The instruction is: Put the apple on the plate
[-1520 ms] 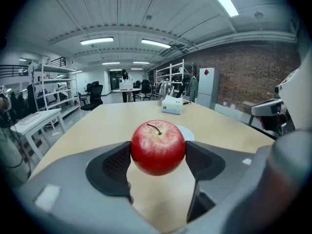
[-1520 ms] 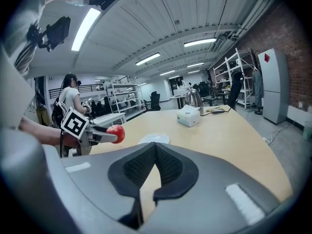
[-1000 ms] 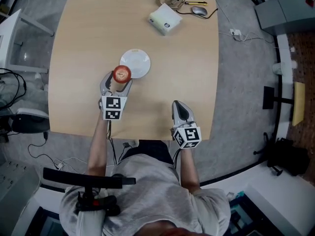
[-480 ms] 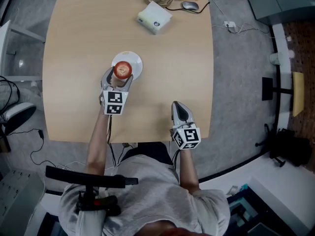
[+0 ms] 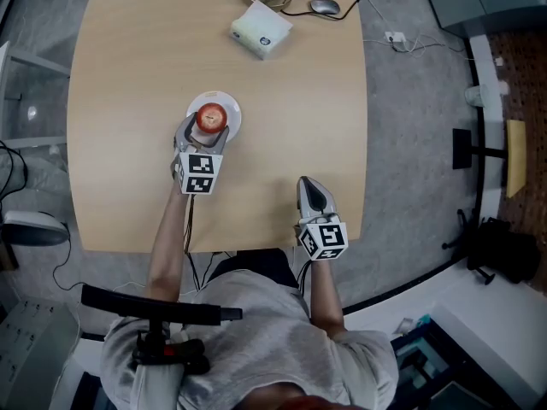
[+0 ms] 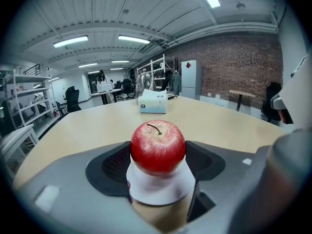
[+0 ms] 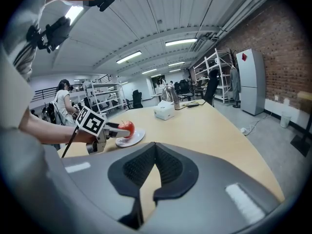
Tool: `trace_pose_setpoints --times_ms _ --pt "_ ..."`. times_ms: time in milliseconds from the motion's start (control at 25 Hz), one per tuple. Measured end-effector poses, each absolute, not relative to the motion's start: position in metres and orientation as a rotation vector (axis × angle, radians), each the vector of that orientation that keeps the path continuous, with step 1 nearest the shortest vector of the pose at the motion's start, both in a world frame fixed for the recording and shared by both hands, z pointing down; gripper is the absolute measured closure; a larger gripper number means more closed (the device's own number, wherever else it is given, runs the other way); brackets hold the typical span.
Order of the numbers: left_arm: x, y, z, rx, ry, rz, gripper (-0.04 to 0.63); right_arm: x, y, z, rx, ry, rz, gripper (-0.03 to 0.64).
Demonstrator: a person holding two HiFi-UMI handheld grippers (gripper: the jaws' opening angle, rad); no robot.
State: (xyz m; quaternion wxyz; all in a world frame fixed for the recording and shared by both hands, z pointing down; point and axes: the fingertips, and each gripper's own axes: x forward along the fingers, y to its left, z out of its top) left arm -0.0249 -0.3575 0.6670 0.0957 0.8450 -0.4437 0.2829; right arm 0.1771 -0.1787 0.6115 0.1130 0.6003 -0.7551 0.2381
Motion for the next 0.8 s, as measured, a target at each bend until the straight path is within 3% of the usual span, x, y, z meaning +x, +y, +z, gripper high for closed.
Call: trace_pose_setpoints --times_ms 800 --pt "-0.0229 -0.3623 0.6779 2.473 -1.32 0.818 0.219 0.1756 -0.1827 0.6161 1.756 -2.209 0.701 0.611"
